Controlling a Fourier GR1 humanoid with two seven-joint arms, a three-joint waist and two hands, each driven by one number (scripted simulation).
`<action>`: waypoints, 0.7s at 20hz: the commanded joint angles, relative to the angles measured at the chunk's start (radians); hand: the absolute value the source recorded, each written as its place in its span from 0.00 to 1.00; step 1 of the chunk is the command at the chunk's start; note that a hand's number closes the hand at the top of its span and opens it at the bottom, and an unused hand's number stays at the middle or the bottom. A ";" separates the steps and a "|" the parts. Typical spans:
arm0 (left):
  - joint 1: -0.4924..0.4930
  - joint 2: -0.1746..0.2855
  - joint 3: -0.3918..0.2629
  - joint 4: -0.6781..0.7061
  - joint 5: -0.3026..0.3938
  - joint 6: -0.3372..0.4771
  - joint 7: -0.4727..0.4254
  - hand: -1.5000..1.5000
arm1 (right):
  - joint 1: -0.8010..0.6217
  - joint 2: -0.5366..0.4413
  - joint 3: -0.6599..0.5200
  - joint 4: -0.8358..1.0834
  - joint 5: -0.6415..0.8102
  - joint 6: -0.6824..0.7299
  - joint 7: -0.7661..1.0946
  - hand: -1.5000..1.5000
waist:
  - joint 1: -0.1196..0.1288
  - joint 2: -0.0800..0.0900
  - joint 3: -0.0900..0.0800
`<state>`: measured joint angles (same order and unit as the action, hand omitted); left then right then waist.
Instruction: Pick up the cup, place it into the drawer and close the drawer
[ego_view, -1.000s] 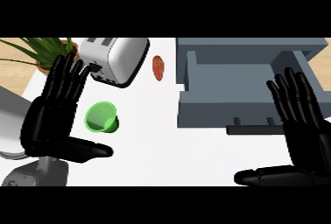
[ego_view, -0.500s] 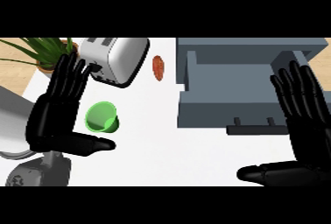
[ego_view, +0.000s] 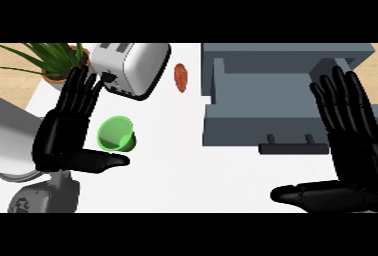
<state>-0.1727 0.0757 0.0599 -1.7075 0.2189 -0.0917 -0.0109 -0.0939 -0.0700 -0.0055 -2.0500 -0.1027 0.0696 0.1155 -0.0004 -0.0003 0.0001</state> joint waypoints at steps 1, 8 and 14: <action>0.066 -0.007 -0.015 0.055 -0.033 -0.020 -0.056 0.00 | -0.014 -0.011 -0.019 -0.018 -0.013 0.003 0.021 0.00 | 0.000 0.000 0.000; 0.070 -0.007 0.031 0.172 -0.051 -0.005 -0.134 0.00 | -0.004 0.002 0.000 -0.015 0.018 -0.008 0.028 0.00 | -0.001 0.000 0.000; 0.074 0.014 0.054 0.276 -0.068 -0.031 -0.225 0.00 | 0.021 -0.020 -0.042 0.003 -0.046 0.056 -0.016 0.00 | 0.000 0.000 0.000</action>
<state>-0.1250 0.0965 0.1193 -1.4451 0.1630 -0.1259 -0.2142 -0.1051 -0.0798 -0.0280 -2.0531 -0.1255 0.0889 0.1379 -0.0014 0.0003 -0.0003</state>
